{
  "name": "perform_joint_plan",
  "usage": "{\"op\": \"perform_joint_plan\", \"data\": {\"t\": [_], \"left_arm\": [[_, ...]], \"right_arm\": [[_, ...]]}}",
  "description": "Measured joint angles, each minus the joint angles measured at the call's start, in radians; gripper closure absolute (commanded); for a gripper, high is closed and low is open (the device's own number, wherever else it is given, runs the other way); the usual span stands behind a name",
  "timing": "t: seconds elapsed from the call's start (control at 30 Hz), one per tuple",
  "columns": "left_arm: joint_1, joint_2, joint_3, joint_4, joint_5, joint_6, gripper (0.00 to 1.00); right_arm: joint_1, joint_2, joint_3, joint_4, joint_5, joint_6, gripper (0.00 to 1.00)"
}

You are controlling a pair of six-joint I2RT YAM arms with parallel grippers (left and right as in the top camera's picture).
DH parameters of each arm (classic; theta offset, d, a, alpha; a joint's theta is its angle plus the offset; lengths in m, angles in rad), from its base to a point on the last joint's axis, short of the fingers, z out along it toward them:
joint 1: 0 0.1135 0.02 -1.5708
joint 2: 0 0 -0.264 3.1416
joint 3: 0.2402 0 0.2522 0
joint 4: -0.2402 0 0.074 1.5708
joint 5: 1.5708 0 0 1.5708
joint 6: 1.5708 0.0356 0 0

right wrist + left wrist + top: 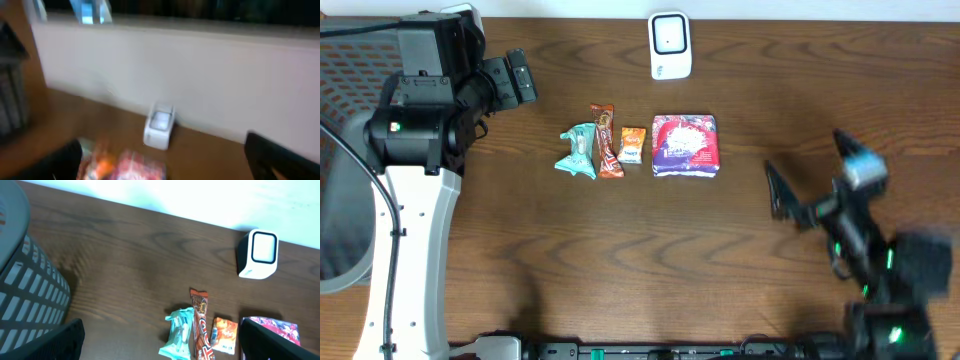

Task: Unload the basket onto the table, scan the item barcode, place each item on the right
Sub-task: 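Move the right gripper over the pink-purple floral package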

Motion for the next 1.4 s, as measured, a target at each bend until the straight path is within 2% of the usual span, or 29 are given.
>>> {"op": "perform_joint_plan", "data": {"t": [0.1,0.17,0.27,0.4,0.53,0.63,0.73,0.87,0.97,1.07,1.23,1.37,1.4], "left_arm": [[0.000,0.000,0.000,0.000,0.000,0.000,0.02],[0.000,0.000,0.000,0.000,0.000,0.000,0.02],[0.000,0.000,0.000,0.001,0.000,0.000,0.02],[0.000,0.000,0.000,0.001,0.000,0.000,0.02],[0.000,0.000,0.000,0.000,0.000,0.000,0.02],[0.000,0.000,0.000,0.000,0.000,0.000,0.02],[0.000,0.000,0.000,0.001,0.000,0.000,0.02],[0.000,0.000,0.000,0.001,0.000,0.000,0.02],[0.000,0.000,0.000,0.000,0.000,0.000,0.02],[0.000,0.000,0.000,0.000,0.000,0.000,0.02],[0.000,0.000,0.000,0.000,0.000,0.000,0.02],[0.000,0.000,0.000,0.000,0.000,0.000,0.02],[0.000,0.000,0.000,0.000,0.000,0.000,0.02]], "right_arm": [[0.000,0.222,0.219,-0.188,-0.041,-0.025,0.01],[0.000,0.359,0.338,-0.254,-0.108,-0.031,0.01],[0.000,0.517,0.436,-0.259,-0.271,-0.011,0.01],[0.000,0.674,0.454,-0.224,-0.489,0.037,0.01],[0.008,0.802,0.456,-0.139,-0.553,0.187,0.05],[0.036,0.855,0.456,-0.178,-0.483,0.281,0.16],[0.093,0.875,0.478,-0.329,-0.333,0.327,0.17],[0.159,0.927,0.629,-0.610,-0.100,0.351,0.11],[0.173,0.987,0.768,-0.764,0.004,0.342,0.09],[0.173,1.049,0.844,-0.798,0.065,0.340,0.01],[0.175,1.155,0.849,-0.802,0.107,0.338,0.01],[0.176,1.240,0.849,-0.803,0.127,0.335,0.18],[0.176,1.257,0.849,-0.803,0.132,0.335,0.25]]}}
